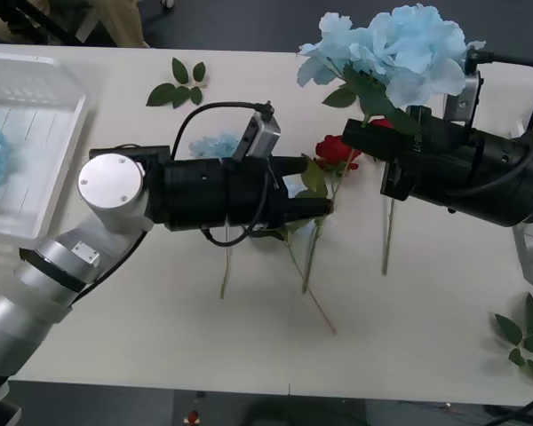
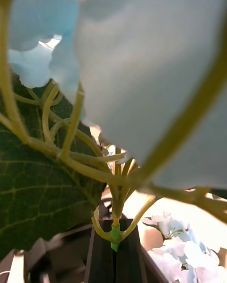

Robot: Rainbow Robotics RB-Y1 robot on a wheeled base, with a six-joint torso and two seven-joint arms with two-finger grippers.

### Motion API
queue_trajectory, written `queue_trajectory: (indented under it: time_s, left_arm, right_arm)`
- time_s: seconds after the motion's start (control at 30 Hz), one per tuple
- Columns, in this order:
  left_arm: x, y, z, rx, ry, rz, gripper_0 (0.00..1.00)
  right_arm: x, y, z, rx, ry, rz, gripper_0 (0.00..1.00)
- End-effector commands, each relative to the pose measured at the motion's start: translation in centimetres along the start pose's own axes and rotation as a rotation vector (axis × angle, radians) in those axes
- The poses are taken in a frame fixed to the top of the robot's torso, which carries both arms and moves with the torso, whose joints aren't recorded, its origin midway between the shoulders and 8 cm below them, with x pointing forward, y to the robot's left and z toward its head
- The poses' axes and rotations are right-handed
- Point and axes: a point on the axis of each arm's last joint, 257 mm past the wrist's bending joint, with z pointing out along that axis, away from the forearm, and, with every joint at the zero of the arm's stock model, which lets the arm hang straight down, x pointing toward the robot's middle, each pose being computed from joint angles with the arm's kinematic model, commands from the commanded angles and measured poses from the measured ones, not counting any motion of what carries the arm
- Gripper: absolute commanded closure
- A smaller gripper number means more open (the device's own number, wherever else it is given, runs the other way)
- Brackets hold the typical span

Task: Put the red flowers into the right box and the blue flowers into the left box

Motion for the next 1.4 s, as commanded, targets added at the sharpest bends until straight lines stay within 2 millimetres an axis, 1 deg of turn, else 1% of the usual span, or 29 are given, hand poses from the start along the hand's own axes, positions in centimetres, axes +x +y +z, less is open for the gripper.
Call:
queue_trajectory:
  time_s: [0.03, 0.13, 0.23, 0.27, 0.3, 0.33, 0.37, 0.4, 0.43, 0.87, 1.0, 1.03, 1.07, 1.1, 1.13, 1.17, 1.23, 1.3, 1.4]
  left_arm:
    - [-0.7, -1.2, 1.6, 0.006, -0.030, 0.003, 0.11]
    - [-0.8, -1.6, 2.5, 0.005, -0.038, 0.000, 0.10]
    - [-0.7, -1.8, 2.9, 0.003, -0.043, -0.008, 0.11]
    - [-0.7, -1.9, 2.9, 0.004, -0.042, -0.008, 0.16]
    - [-0.6, -1.9, 2.9, 0.005, -0.041, -0.009, 0.28]
    - [-0.6, -1.9, 2.9, 0.003, -0.041, -0.010, 0.57]
    - [-0.6, -2.0, 3.0, 0.007, -0.040, -0.010, 0.70]
    - [-0.6, -1.9, 2.9, 0.005, -0.040, -0.010, 0.92]
    - [-0.6, -1.9, 2.9, 0.005, -0.040, -0.010, 1.00]
    - [-1.2, -1.3, 2.8, -0.016, -0.062, -0.023, 1.00]
    - [-1.0, -0.7, 2.4, -0.033, -0.061, -0.023, 1.00]
    - [-1.0, -0.6, 2.3, -0.036, -0.059, -0.021, 1.00]
    - [-0.9, -0.4, 2.2, -0.040, -0.054, -0.020, 1.00]
    - [-0.8, -0.2, 1.9, -0.045, -0.052, -0.017, 1.00]
    - [-0.8, 0.0, 1.8, -0.048, -0.051, -0.018, 1.00]
    - [-0.7, 0.1, 1.7, -0.051, -0.049, -0.018, 1.00]
    - [-0.7, 0.9, 0.9, -0.071, -0.047, -0.014, 1.00]
    - [-0.8, 1.7, 0.2, -0.093, -0.058, -0.033, 1.00]
    - [-0.4, 3.5, -1.3, -0.155, -0.077, -0.070, 1.00]
  right_arm:
    - [-1.1, 1.3, 1.1, -0.046, -0.023, -0.028, 1.00]
    - [-1.1, 1.4, 1.2, -0.046, -0.024, -0.027, 1.00]
    - [-1.1, 1.4, 1.2, -0.048, -0.024, -0.027, 1.00]
    - [-1.1, 1.4, 1.2, -0.048, -0.025, -0.027, 1.00]
    - [-1.1, 1.4, 1.2, -0.048, -0.025, -0.027, 1.00]
    - [-1.1, 1.4, 1.2, -0.048, -0.025, -0.027, 1.00]
    - [-1.1, 1.4, 1.2, -0.048, -0.025, -0.027, 1.00]
    - [-1.2, 1.4, 1.2, -0.049, -0.026, -0.026, 1.00]
    - [-1.2, 1.4, 1.2, -0.049, -0.026, -0.026, 1.00]
    - [-1.3, 1.5, 1.2, -0.051, -0.030, -0.025, 1.00]
    - [-1.4, 1.4, 1.2, -0.049, -0.032, -0.027, 1.00]
    - [-1.5, 1.4, 1.2, -0.051, -0.032, -0.028, 0.97]
    - [-1.6, 1.4, 1.2, -0.051, -0.033, -0.030, 0.79]
    - [-1.7, 1.3, 1.2, -0.049, -0.034, -0.034, 0.54]
    - [-1.8, 1.3, 1.3, -0.050, -0.034, -0.037, 0.41]
    - [-1.9, 1.2, 1.3, -0.048, -0.035, -0.039, 0.33]
    - [-2.3, 1.2, 1.4, -0.050, -0.040, -0.047, 0.22]
    - [-2.4, 1.1, 1.4, -0.048, -0.042, -0.048, 0.19]
    - [-2.5, 1.1, 1.5, -0.047, -0.043, -0.050, 0.17]
